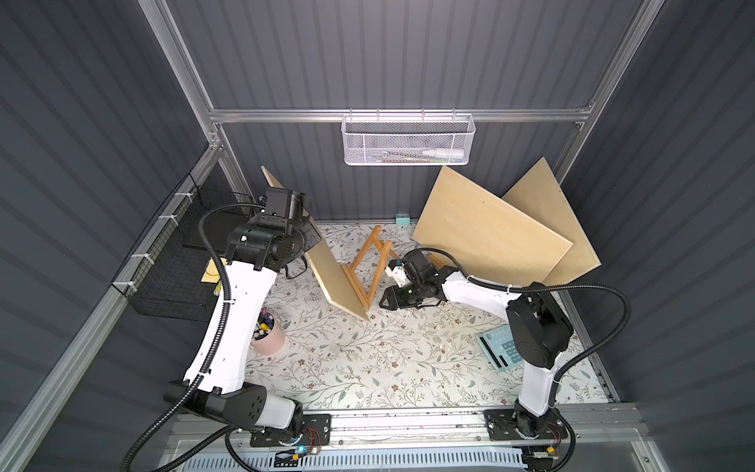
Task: Assemble the easel
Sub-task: Adjust the easel at the center of the board, then place the drawing board on the easel.
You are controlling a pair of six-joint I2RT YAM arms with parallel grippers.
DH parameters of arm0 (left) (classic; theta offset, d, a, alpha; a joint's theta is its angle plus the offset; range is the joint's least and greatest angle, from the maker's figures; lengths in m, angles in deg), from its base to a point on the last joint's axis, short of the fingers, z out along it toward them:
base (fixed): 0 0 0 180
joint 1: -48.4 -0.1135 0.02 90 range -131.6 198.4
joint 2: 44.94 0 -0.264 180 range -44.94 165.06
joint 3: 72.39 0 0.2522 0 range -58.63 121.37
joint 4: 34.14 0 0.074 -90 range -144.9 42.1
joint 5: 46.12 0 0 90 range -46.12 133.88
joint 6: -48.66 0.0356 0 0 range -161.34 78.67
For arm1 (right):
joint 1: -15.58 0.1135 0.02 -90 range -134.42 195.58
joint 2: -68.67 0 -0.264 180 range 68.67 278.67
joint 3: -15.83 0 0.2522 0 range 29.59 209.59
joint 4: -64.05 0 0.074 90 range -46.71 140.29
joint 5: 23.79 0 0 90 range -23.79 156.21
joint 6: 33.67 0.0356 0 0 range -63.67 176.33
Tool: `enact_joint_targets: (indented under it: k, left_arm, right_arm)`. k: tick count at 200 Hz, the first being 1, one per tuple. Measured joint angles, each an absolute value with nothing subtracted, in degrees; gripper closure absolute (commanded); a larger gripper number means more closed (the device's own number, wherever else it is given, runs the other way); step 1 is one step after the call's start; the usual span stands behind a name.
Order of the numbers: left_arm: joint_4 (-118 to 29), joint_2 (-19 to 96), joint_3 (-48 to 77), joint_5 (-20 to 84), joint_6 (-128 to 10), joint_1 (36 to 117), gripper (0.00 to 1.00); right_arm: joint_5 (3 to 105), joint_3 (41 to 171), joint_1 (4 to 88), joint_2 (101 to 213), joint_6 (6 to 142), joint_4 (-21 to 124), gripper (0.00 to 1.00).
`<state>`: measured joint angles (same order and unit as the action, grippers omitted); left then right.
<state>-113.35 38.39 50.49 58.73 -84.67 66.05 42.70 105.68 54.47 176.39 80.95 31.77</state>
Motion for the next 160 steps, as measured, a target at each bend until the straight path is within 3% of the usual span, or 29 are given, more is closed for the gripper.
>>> enact_joint_targets:
  k: [61,160]
  left_arm:
    - [-117.02,48.51,62.32,55.8,-84.99,70.12,1.0]
    - [-126.53,51.18,64.04,57.44,-89.23,74.58,1.0]
  right_arm:
    - [52.16,102.99,49.27,162.84,83.12,24.45,0.43]
    - [53.98,106.21,47.87,161.81,86.37,18.04,0.43]
